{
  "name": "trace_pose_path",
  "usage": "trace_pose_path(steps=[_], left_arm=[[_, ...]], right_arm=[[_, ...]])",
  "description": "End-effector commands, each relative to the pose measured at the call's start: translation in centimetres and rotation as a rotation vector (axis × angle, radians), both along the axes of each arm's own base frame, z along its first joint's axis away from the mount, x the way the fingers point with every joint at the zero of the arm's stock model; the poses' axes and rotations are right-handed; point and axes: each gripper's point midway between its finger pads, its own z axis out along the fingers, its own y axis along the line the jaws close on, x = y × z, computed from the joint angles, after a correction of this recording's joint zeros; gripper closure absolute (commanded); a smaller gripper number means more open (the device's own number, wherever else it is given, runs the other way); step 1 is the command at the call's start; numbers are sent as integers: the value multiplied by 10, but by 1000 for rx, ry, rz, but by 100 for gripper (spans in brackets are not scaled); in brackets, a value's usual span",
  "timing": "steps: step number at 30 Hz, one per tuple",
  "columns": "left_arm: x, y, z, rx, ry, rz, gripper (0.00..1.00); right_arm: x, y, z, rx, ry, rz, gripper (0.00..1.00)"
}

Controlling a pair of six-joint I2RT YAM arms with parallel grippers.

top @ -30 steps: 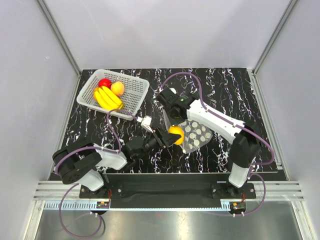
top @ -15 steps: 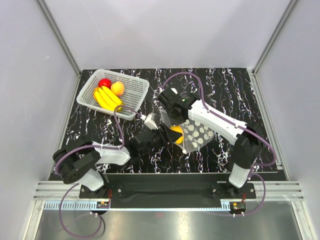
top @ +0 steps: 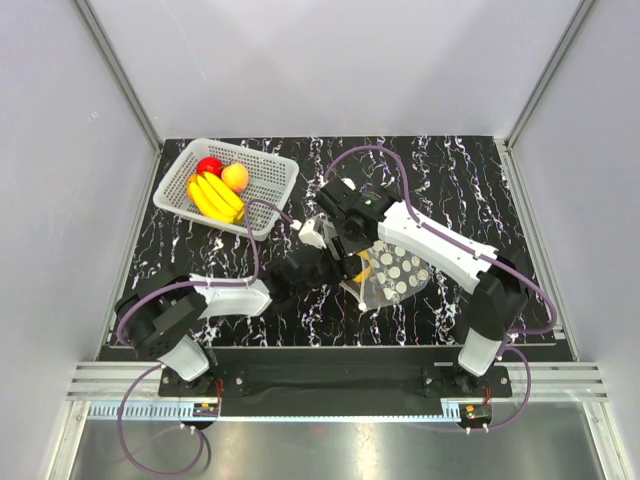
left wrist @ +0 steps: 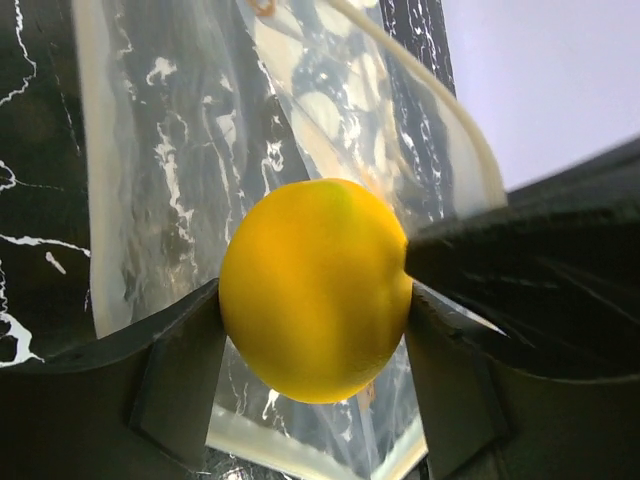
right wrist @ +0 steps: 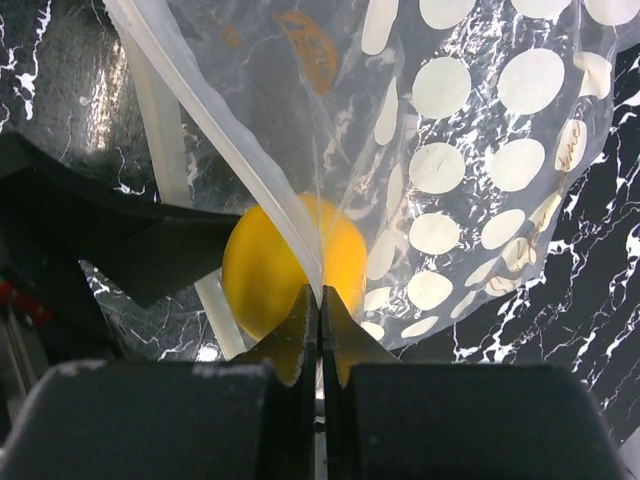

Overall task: Place the food in the zip-top bag and seal the zipper
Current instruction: Place the fake fruit in the zipper food storage bag, then adjust the zipper food storage bag at the center of the board.

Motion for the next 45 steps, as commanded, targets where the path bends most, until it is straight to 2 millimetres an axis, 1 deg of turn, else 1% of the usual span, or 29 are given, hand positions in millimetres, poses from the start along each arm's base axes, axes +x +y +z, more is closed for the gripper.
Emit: trace_pose_path(steps=[1,2,3,5,7,8,10,11,13,14,15,16,19,21,22,24,25,27,29,33,35,38,39,40,42,43,44,45], left_arm=[[9,-6,31,-43,-62,-2,15],[8,-5,32,-45,-65,-2,14],[7,-6,38,-63,-78,-8,7],[3,-2,44,-77,-101,-17,2],[2,-1,46,-62,-113,-25,1],[2,0,51,-60,-120,-26,1],[1,2,52,-50,-122,-31,1],[-1,4,57,-56,-131,-31,1],[-3,9,57,-35,-131,-33,1],[-4,11,60,-27,-135,-34,1],[-6,13,72,-35,-154,-34,1],[-8,19,69,6,-151,-40,1],[-16,33,76,42,-162,-38,1],[-19,42,74,64,-153,-28,1],[-22,50,72,88,-149,-21,1],[-25,59,65,123,-136,-11,1],[-24,64,67,134,-145,6,1],[-25,70,59,173,-130,16,1],[-22,72,49,209,-111,26,1],[-19,67,35,249,-77,18,3],[-16,65,31,261,-70,10,7],[-12,54,27,261,-72,-13,14],[-9,49,29,258,-75,-17,19],[-8,47,30,259,-81,-23,27],[-3,44,32,267,-85,-17,37],[-1,44,33,270,-90,-16,40],[2,44,32,273,-88,-14,46],[4,43,33,270,-88,-21,49]], right_arm=[[-5,1,34,73,-59,-3,100],[-5,0,34,73,-62,-6,100],[-5,-1,34,66,-64,-8,100],[-5,-2,34,63,-63,-9,100],[-5,-3,34,59,-63,-10,100],[-5,-2,34,62,-65,-10,100],[-5,-3,35,66,-68,-13,100],[-5,-2,35,67,-69,-10,100],[-5,-5,36,63,-77,-18,100],[-4,-6,36,56,-78,-19,100],[-4,-8,36,53,-82,-20,100],[-4,-9,37,48,-89,-25,100],[-1,-9,42,64,-100,-43,100],[-1,-10,44,66,-101,-45,100],[-1,-9,47,71,-107,-45,100],[-1,-10,48,69,-105,-47,100],[-1,-10,49,70,-107,-47,100],[-1,-9,51,78,-111,-49,100],[-1,-9,54,92,-119,-56,100],[-1,-10,59,99,-129,-60,100],[-2,-11,63,103,-135,-61,100],[-1,-12,66,102,-143,-62,100],[-1,-12,67,103,-146,-60,100],[0,-13,66,98,-148,-64,100],[0,-16,64,82,-151,-71,100],[0,-18,62,73,-150,-73,100],[-1,-19,61,65,-146,-71,100],[-1,-23,59,52,-148,-76,100]])
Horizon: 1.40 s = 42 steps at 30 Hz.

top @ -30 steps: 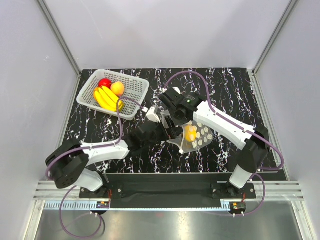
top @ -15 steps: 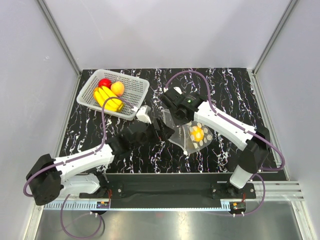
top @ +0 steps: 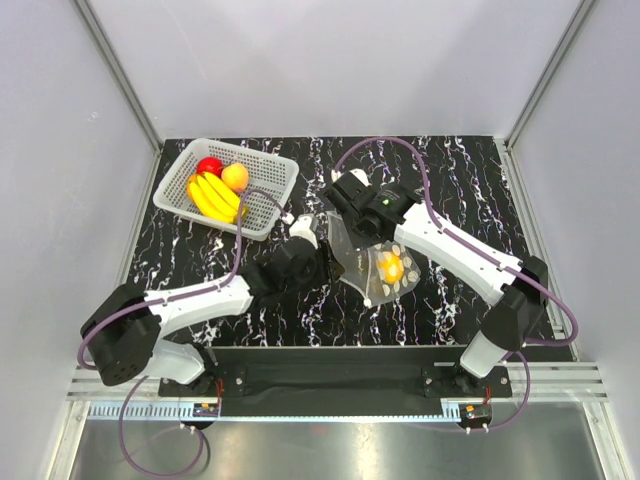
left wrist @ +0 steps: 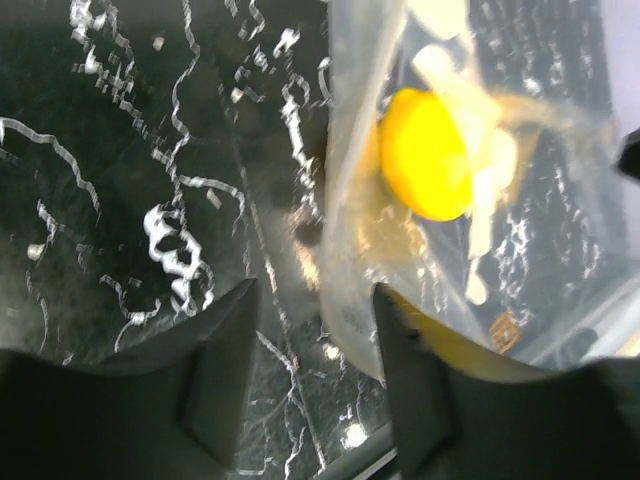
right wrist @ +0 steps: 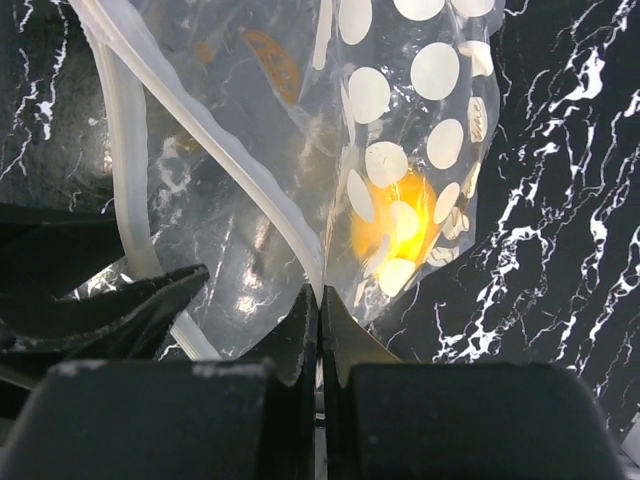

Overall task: Place the food in the zip-top bag and seal the zipper
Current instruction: Adjust the zipper food storage bag at the center of the board.

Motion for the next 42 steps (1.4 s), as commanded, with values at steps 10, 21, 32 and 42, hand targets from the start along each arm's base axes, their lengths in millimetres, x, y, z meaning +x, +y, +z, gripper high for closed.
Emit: trace_pose_path(steps=[10,21,32,42], left_arm=[[29,-20,6,-74,15,-55,100],[34,-4,-35,37,142,-56,100],[43,-12,-15,20,71,-74,68],[33,14,37,47,-29,-53,18]], right_arm=[[12,-85,49,-268,-199,-256,100],[18,-99,42,-395,-198,-284,100],[23,-88,41,-307,-163,-252,100],[34,-69,12,-312,-121,-214,100]])
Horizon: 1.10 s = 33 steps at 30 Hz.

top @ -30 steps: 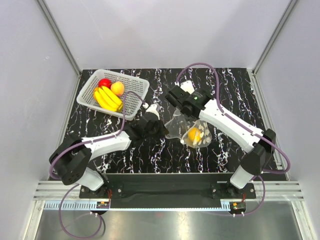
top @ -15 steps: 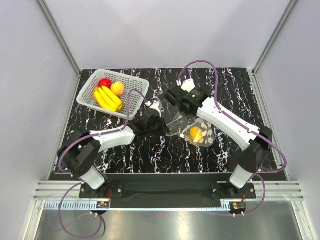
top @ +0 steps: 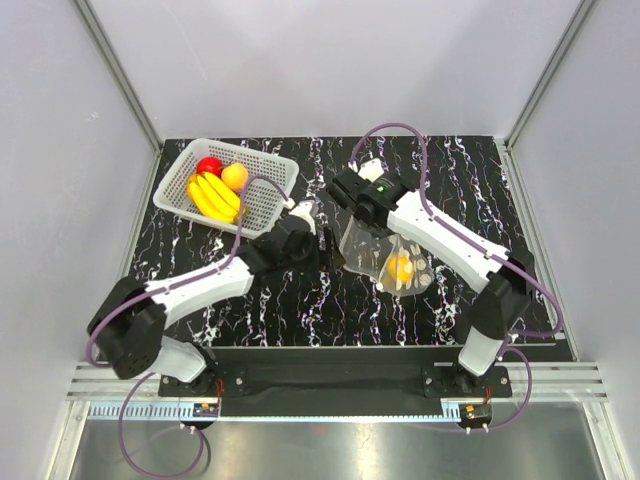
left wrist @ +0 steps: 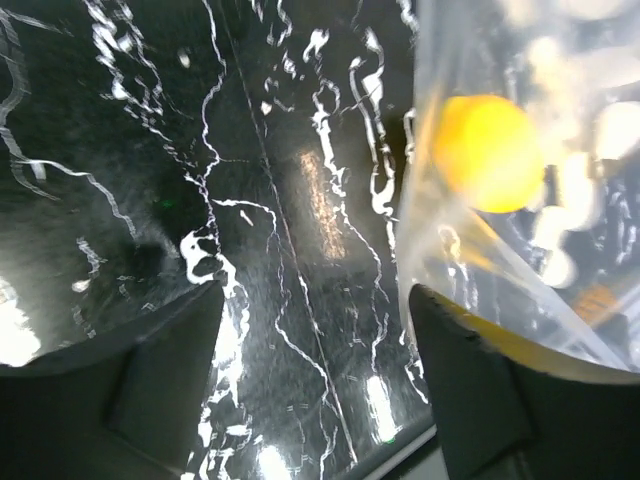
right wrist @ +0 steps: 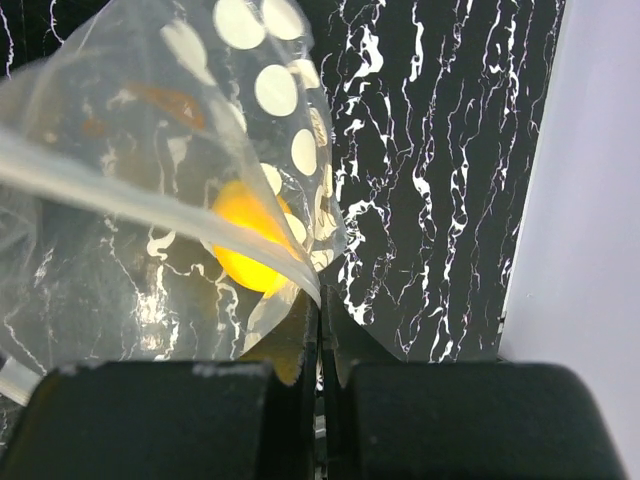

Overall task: Place the food in the zip-top bag and seal the zipper
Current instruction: Adjust the zipper food storage bag at the center of the board, then pick up the fake fruit from the bin.

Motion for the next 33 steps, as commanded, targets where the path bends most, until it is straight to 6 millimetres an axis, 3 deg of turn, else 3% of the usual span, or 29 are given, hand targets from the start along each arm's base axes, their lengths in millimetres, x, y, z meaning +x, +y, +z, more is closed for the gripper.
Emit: trace_pose_path(steps=[1,3,6,11,13,15,19,22,27,30,33], left_arm=[[8,10,46,-28,-106,20,15],[3,15,49,-30,-103,2,7],[-2,20,55,-54,-87,-16,6],[17,59,66,-91,-99,94,5],[27,91,62,-5,-86,188,1],[50,129,82,93,-159,338,1],[70,203,102,272,-190,634,1],[92,236,115,343,-229,702,1],[120,285,104,456,-144,741,1],[139,292,87,501,-57,703,1],[155,282,71,504,18,640,1]], right_arm=[[9,6,-4,12,-10,4,100],[10,8,-5,16,-7,8,100],[12,10,-7,19,-6,11,100],[11,11,-8,23,-1,11,100],[11,11,-7,24,-3,13,100],[11,12,-6,32,-7,17,100],[10,13,-5,43,-6,25,100],[10,15,-5,50,-3,32,100],[12,19,-7,60,1,46,100],[14,21,-11,57,7,51,100],[15,22,-14,52,15,55,100]])
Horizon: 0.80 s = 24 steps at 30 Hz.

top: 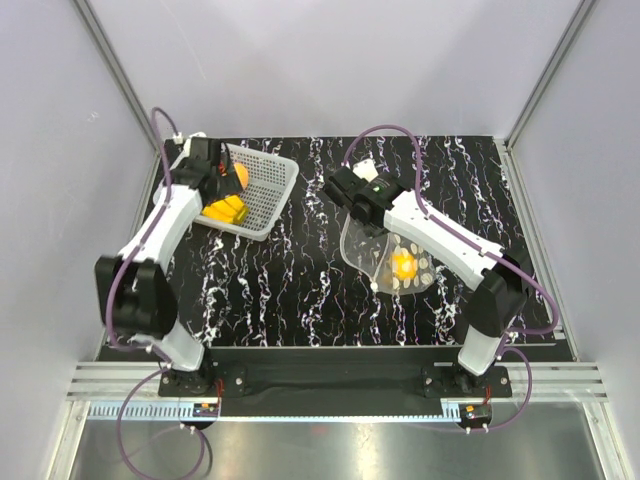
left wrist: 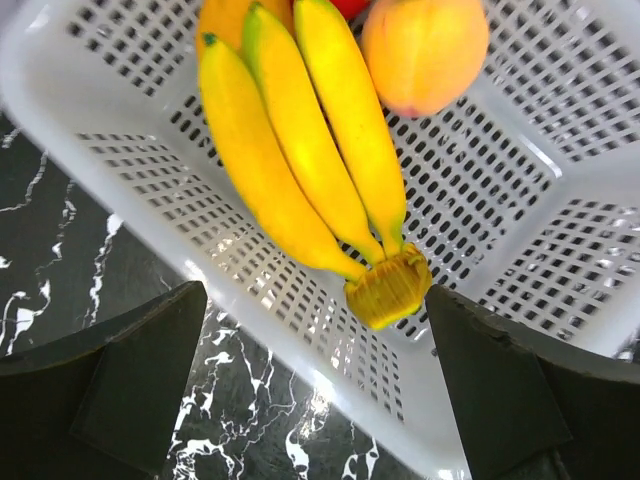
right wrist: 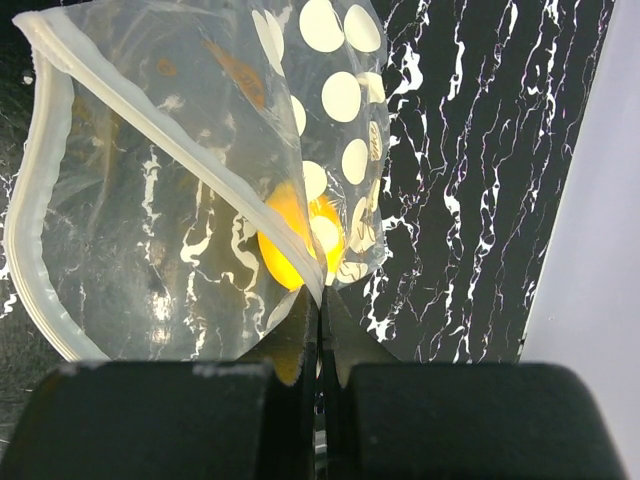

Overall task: Place the food in the zip-top bag and seal the zipper
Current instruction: Pick up the fake fruit from the bin.

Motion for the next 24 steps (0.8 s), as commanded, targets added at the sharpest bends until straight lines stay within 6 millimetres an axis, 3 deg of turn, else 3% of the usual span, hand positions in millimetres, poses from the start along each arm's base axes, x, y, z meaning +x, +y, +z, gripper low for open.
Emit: trace_pose_path(steps=[1,6,11,13,15,19,24], left_arm=[[6,-10,-9,1,90,-81,1],[25,-23,-10,24,111,-231,5],[19,-20,-20,209,182,-307,10],[15,-29,-30,260,216,-348,11],[16,-37,-36,276,238,-397,12],[13,-36,-61,275,338,-414,13],[14,-33,-74,245,392,-394,18]], right_arm=[[6,4,-1,17,-7,6,100],[4,4,-1,21,-5,7,100],[4,3,0,18,-4,11,100],[4,2,0,14,-3,9,100],[3,2,2,17,-4,9,100],[2,0,5,18,-9,8,100],[-1,-2,7,19,-13,6,100]])
